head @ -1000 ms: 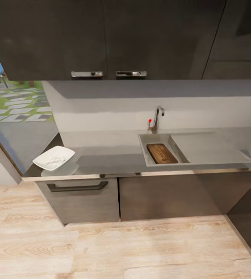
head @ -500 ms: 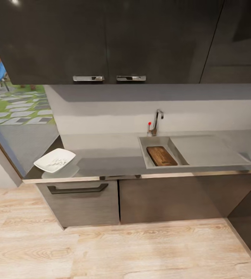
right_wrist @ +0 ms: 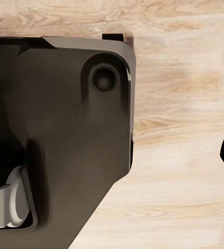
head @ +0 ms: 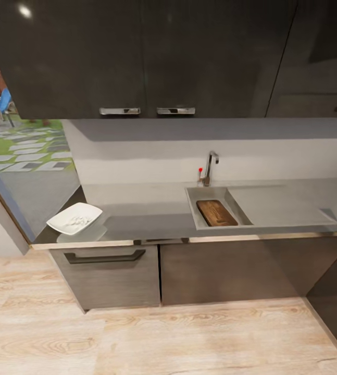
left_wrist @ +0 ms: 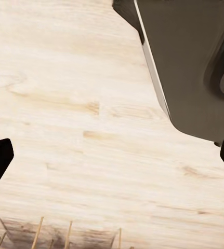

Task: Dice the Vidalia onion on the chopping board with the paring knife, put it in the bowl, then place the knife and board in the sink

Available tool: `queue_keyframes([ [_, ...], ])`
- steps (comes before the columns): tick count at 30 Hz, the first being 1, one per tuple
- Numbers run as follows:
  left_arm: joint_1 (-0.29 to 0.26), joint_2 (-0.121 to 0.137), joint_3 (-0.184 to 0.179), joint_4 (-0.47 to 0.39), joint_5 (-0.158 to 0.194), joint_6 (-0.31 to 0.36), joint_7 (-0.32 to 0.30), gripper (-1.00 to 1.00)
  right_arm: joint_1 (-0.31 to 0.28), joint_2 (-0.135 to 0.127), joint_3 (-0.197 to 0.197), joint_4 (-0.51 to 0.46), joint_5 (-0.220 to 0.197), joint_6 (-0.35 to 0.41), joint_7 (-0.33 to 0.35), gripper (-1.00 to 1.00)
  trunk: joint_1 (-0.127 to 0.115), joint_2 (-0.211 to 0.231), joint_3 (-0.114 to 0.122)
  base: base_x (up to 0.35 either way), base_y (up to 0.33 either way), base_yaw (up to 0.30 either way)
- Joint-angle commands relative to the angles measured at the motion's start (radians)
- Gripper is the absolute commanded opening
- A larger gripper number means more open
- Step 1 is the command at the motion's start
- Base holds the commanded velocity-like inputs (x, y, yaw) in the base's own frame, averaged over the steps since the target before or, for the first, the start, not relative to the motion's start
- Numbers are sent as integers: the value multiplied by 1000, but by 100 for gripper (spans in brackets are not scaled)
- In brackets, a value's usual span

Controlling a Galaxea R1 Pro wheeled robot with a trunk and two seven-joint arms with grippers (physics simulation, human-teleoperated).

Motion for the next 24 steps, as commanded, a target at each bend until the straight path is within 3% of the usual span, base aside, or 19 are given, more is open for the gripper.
queue_keyframes([
  [1,1,-1,2,-3,6,4,2,100,-2,-1,8,-5,-7,-2,-8,100,1,-2,0,0,0,0],
  [24,1,-1,3,-3,6,4,2,100,-2,-1,7,-6,-6,-1,-8,100,1,-2,37,0,0,0],
])
